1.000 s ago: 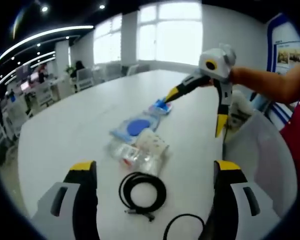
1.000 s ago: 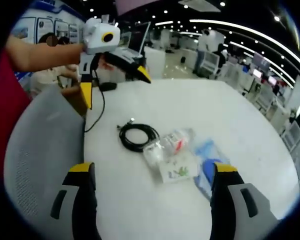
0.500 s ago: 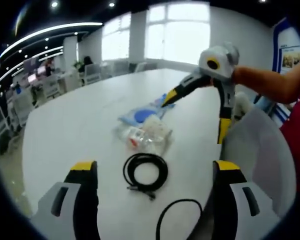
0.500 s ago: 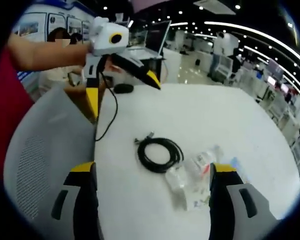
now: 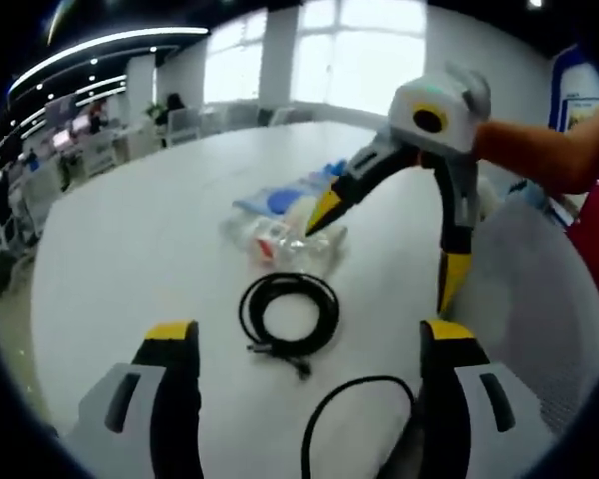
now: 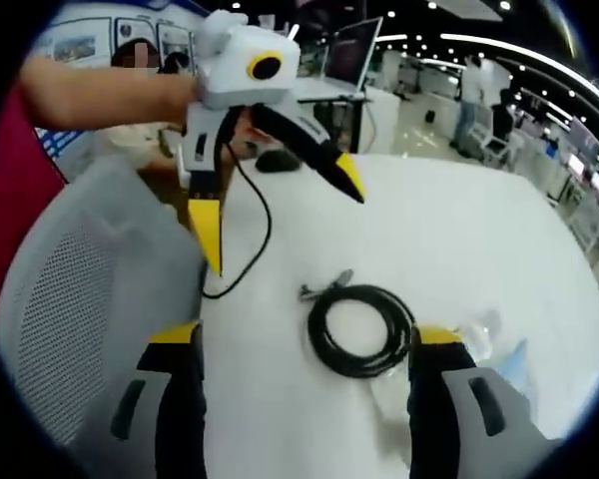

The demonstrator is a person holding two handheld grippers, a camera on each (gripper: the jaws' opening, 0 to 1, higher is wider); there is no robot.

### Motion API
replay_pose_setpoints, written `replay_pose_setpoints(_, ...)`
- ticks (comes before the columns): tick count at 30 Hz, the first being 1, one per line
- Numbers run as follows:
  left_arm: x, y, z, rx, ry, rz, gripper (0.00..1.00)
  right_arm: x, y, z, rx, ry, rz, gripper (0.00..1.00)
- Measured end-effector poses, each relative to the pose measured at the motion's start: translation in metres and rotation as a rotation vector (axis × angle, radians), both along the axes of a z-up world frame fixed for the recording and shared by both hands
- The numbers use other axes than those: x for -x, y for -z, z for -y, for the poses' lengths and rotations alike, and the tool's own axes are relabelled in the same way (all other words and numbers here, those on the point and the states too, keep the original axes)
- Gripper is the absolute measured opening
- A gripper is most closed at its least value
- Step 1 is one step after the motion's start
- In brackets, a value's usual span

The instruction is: Arrange the tabletop items into an orderly group along one side of the table until the central work area is clear of visible clutter.

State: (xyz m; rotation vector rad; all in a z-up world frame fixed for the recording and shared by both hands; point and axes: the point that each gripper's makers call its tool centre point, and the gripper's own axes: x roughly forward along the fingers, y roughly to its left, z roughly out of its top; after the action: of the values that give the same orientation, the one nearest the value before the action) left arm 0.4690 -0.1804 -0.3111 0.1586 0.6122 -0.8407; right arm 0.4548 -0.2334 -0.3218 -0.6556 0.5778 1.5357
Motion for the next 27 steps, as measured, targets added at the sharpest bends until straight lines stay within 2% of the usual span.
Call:
replay_pose_setpoints(7, -0.012, 0.022, 0.004, -0.013, 0.028, -0.018, 0.83, -0.004, 0.023, -0.007, 0.028, -0.037, -0.014, 0.73)
replay_pose_setpoints(14, -0.017, 0.043, 0.006, -0.033, 0.055, -0.047, 0.8, -0.007, 0.037, -0.014, 0.014, -0.063, -0.03, 0.59)
replay_pose_setpoints(19, -0.022, 0.05, 0.008, -0.03, 0.059, -0.051, 0.76, -0.008, 0.046, -0.019, 0.016, -0.089, -0.033, 0.49)
replay_pose_setpoints(27, -0.022, 0.061, 0.009, -0.037, 0.074, -0.06, 0.7, -0.008, 0.057, -0.025, 0.025, -0.099, -0.049, 0.4)
